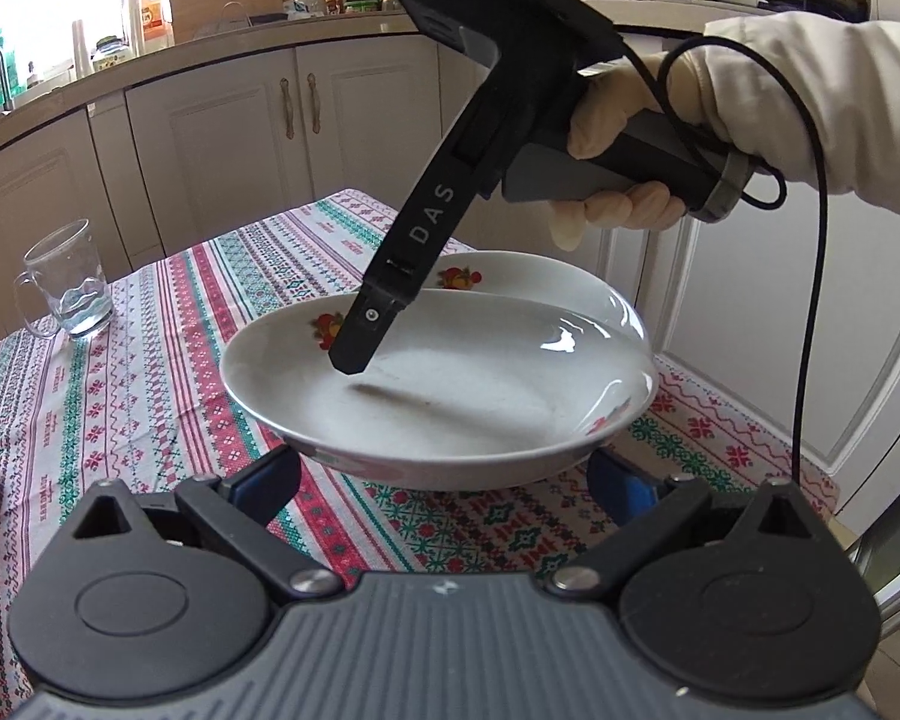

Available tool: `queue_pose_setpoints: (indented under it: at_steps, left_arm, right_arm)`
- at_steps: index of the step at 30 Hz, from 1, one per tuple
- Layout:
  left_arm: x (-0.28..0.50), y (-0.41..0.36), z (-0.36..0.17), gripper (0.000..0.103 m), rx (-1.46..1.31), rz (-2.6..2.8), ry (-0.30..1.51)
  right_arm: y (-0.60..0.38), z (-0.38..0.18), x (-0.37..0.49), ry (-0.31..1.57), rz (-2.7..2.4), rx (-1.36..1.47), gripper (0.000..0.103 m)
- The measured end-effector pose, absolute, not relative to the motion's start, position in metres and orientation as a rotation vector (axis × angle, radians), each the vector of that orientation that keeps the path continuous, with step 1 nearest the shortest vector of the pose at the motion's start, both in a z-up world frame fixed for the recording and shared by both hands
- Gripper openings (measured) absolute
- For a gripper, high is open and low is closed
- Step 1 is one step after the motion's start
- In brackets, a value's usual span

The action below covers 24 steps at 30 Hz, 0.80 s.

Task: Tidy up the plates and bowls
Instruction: 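Carry and lower the held plate onto the plate stack with the right tool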

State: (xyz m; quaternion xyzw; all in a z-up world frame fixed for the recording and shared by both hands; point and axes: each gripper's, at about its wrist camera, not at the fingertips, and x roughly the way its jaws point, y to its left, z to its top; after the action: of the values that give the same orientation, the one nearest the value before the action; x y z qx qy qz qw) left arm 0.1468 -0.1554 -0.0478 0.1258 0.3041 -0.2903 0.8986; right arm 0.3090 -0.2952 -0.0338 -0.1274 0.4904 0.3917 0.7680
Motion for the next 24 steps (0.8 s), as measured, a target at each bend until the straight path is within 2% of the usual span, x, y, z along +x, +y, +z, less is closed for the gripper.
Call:
queue_pose_setpoints:
  at_steps: [24]
  left_arm:
    - [0.157,-0.149,-0.050,0.102,0.252,-0.657,0.642]
  right_arm:
    - [-0.301,-0.034,0.306,1.080,0.800,-0.314,0.084]
